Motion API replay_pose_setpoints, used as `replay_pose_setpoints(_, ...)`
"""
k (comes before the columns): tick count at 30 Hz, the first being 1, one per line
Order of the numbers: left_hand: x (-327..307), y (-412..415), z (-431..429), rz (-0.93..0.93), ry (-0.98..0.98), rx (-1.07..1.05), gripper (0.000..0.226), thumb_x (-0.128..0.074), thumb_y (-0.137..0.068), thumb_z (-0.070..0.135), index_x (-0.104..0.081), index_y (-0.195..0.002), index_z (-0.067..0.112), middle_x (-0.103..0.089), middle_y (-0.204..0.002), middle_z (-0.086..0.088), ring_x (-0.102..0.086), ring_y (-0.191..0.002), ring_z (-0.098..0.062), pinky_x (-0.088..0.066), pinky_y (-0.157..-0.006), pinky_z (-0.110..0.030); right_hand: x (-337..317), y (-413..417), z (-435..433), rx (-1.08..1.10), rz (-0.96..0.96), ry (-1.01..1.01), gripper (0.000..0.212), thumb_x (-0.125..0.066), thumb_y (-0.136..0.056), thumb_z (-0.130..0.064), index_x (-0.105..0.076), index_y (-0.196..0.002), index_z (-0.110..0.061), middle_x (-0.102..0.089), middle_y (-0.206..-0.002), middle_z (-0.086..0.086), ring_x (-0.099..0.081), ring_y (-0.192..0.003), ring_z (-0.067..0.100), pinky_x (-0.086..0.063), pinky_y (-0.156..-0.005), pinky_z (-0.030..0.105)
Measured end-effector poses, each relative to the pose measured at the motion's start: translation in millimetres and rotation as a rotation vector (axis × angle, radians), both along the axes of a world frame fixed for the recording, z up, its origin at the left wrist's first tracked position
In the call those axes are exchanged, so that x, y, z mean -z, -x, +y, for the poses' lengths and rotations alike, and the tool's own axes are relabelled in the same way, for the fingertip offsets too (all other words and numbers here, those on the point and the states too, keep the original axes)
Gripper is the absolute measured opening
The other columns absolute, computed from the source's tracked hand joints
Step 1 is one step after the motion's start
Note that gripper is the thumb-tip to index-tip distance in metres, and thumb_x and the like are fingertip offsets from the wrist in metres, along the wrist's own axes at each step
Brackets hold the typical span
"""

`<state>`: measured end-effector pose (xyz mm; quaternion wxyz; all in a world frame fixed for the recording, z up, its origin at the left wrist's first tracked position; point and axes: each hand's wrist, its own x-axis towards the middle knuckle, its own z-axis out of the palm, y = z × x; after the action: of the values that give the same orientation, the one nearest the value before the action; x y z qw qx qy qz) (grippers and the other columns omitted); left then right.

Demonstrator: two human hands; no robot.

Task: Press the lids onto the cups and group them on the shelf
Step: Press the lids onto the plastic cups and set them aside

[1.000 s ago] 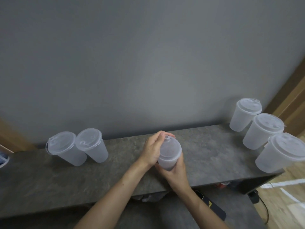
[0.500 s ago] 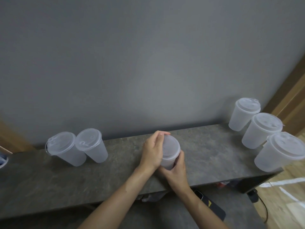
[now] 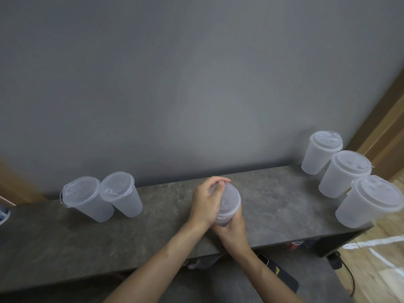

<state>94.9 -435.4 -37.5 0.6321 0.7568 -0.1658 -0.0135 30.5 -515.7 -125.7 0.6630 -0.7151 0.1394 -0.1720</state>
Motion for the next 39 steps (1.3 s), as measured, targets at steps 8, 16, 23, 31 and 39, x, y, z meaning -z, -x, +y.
replay_pose_setpoints(8, -19, -28, 13, 0.084, -0.094, 0.377, 0.019, -0.063, -0.091, 0.014, -0.078, -0.098, 0.004, -0.077, -0.098, -0.005, -0.067, -0.092, -0.008, -0.050, -0.087, -0.022, 5, -1, -3, -0.071, 0.001, 0.049, 0.082, -0.091, -0.072, -0.026, -0.047, -0.141, -0.021, -0.067, -0.128, 0.001, -0.066, -0.119, 0.020, -0.056, -0.099, 0.044)
replay_pose_setpoints(16, -8, -5, 6, -0.104, -0.099, -0.040, 0.028, -0.047, -0.086, 0.017, -0.075, -0.088, 0.024, -0.075, -0.092, 0.013, -0.067, -0.094, -0.004, -0.049, -0.088, -0.021, -1, -1, 5, -0.053, -0.017, 0.015, 0.084, -0.095, -0.069, -0.041, -0.047, -0.136, -0.023, -0.065, -0.131, -0.006, -0.065, -0.121, 0.009, -0.054, -0.098, 0.031)
replay_pose_setpoints(23, -45, -41, 19, 0.269, -0.080, 0.294, 0.027, -0.054, -0.105, 0.025, -0.070, -0.116, 0.007, -0.072, -0.106, 0.001, -0.066, -0.093, 0.002, -0.048, -0.087, -0.019, -38, 4, -16, -0.205, 0.123, -0.005, 0.072, -0.092, -0.071, -0.043, -0.043, -0.122, -0.034, -0.060, -0.126, 0.003, -0.065, -0.111, 0.012, -0.058, -0.084, 0.028)
replay_pose_setpoints(31, -126, -30, 27, 0.258, 0.185, 0.382, 0.056, -0.074, -0.074, 0.052, -0.066, -0.120, 0.021, -0.074, -0.107, 0.001, -0.068, -0.098, -0.016, -0.053, -0.086, -0.032, -165, 23, -10, -0.575, 0.082, -0.586, 0.056, -0.057, -0.093, -0.043, -0.053, -0.135, -0.007, -0.070, -0.108, 0.015, -0.071, -0.097, 0.026, -0.060, -0.081, 0.038)
replay_pose_setpoints(39, -162, -26, 27, 0.209, 0.347, 0.292, 0.063, -0.075, -0.080, 0.042, -0.060, -0.131, 0.007, -0.071, -0.116, -0.011, -0.066, -0.103, -0.023, -0.050, -0.095, -0.044, -196, 24, 2, -0.353, -0.043, -0.403, 0.061, -0.060, -0.087, -0.054, -0.052, -0.130, -0.011, -0.066, -0.107, 0.013, -0.071, -0.086, 0.028, -0.061, -0.073, 0.037)
